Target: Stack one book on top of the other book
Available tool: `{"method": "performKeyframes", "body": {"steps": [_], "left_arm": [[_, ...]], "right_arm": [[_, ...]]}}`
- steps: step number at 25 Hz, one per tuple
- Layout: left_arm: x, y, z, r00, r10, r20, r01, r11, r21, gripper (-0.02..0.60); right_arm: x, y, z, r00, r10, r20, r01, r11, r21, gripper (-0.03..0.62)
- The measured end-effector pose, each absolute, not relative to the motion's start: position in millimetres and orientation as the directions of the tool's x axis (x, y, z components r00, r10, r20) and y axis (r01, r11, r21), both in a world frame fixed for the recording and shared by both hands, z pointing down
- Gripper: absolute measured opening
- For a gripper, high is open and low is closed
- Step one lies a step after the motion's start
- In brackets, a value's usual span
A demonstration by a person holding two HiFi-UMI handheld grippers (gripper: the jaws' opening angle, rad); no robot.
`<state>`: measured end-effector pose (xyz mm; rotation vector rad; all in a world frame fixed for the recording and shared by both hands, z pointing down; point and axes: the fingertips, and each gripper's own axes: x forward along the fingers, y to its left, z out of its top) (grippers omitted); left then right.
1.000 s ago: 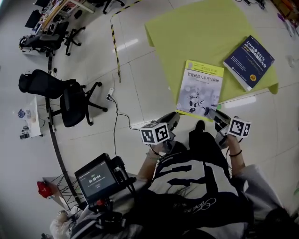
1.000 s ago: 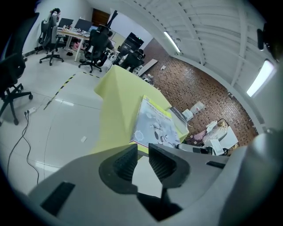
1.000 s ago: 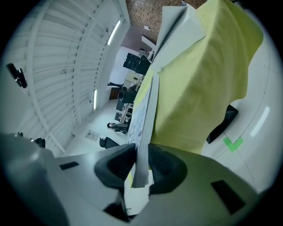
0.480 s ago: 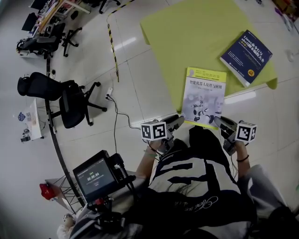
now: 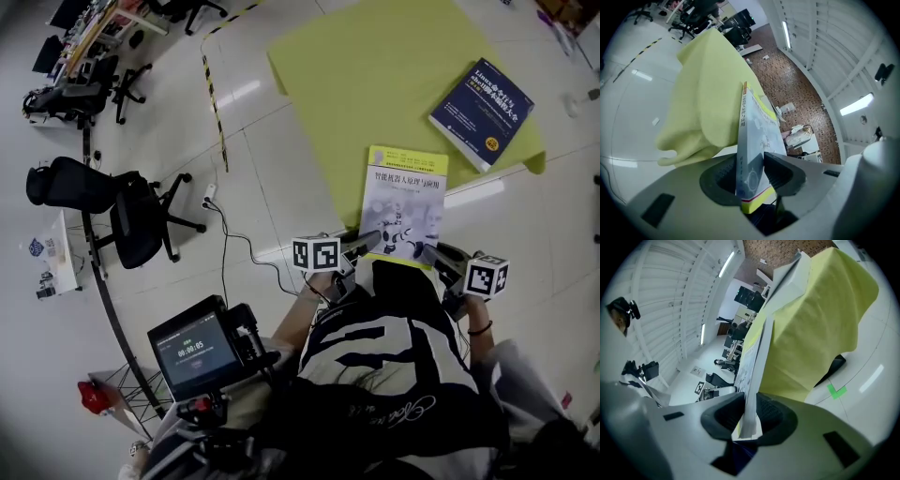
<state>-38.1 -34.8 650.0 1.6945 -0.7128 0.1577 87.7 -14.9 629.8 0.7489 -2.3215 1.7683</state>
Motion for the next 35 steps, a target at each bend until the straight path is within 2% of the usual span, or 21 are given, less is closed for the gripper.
{"method": "performKeyframes", "body": {"steps": [5,12,20,26,31,35], "left_arm": [[-34,-32,625,0.756,-0.388,0.526,-0.636,-0.247,0.732,0.144],[-28,-46,557,0.747,-0.453,0.487,-0.658,-0.394,0.642,0.144],[-1,-94,505,0.781,-0.458,0.426,-0.625,-0.565,0.539,0.144],[64,-163,506,0.819,-0.378,0.432,-0.565,-0.667,0.486,0.145],[141,-254,536,0.834,-0.312,0.455,-0.525,-0.703,0.480,0.146],[150,-265,540,0.839,-0.252,0.482,-0.498,-0.713,0.494,0.146]], "right_arm": [[86,-14,611,-0.853,-0.294,0.432,-0.511,0.295,-0.808,0.080],[88,-20,561,-0.864,-0.342,0.369,-0.479,0.336,-0.811,0.092],[111,-58,516,-0.809,-0.493,0.321,-0.538,0.399,-0.742,0.092],[169,-112,518,-0.692,-0.625,0.361,-0.660,0.345,-0.667,0.095],[241,-194,547,-0.617,-0.682,0.393,-0.706,0.258,-0.660,0.096],[245,-198,548,-0.567,-0.699,0.436,-0.728,0.178,-0.662,0.097]]}}
